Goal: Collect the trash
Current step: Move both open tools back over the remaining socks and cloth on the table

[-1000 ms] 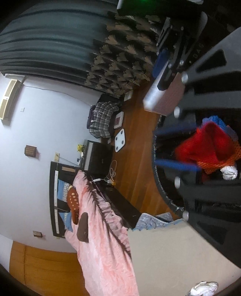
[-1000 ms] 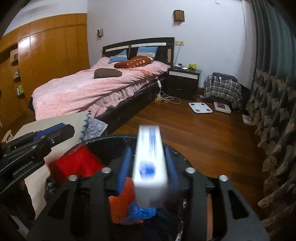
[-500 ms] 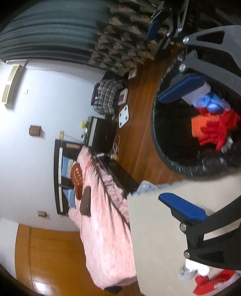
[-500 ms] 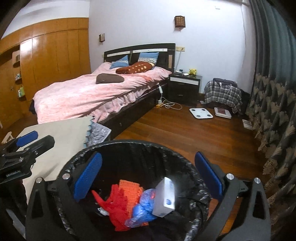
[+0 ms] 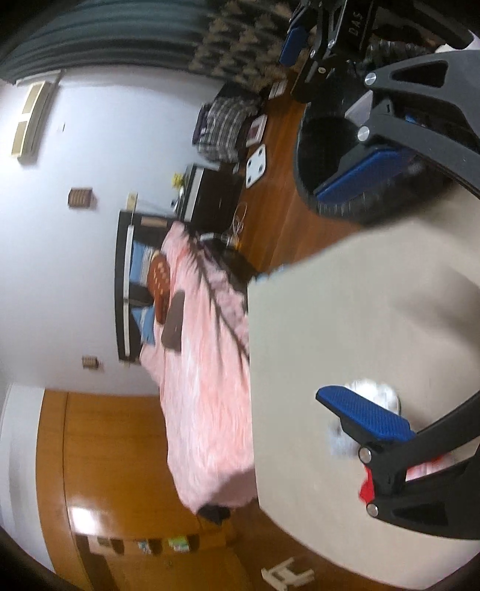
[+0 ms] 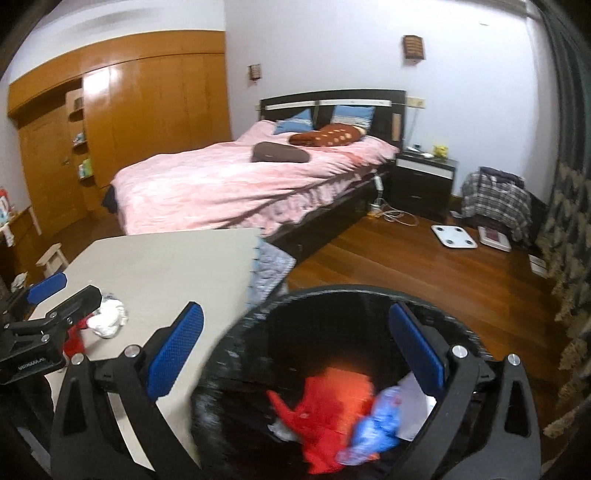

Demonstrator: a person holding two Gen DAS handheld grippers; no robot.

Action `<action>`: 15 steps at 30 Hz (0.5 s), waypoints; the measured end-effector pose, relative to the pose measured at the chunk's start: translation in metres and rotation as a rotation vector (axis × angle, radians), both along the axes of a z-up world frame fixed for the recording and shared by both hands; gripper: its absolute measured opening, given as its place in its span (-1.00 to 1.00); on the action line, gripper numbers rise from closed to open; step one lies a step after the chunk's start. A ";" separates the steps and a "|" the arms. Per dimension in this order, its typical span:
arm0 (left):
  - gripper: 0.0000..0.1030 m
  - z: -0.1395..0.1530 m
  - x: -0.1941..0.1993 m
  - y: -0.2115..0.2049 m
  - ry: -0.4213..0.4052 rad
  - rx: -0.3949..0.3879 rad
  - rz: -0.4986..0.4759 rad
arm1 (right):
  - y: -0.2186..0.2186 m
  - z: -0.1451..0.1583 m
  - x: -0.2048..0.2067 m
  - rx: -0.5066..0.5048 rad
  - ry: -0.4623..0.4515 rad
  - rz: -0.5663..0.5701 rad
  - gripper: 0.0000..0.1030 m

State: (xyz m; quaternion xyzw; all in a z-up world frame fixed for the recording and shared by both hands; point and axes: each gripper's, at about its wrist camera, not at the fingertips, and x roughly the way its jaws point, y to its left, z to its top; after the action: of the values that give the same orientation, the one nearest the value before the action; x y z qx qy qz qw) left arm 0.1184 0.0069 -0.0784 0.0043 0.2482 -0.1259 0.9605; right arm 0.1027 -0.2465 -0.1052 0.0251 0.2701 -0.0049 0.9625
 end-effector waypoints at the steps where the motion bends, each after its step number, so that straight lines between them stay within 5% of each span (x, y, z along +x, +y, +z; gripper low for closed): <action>1: 0.88 0.000 -0.001 0.010 -0.002 0.001 0.023 | 0.010 0.000 0.004 0.003 0.002 0.018 0.89; 15: 0.87 -0.026 -0.013 0.118 0.050 0.049 0.258 | 0.106 -0.019 0.038 0.016 0.019 0.167 0.89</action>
State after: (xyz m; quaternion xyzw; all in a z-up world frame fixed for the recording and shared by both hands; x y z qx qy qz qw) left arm 0.1051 0.1244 -0.1045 -0.0073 0.2734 0.0047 0.9619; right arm 0.1406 -0.1400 -0.1246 0.0099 0.2806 0.0773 0.9567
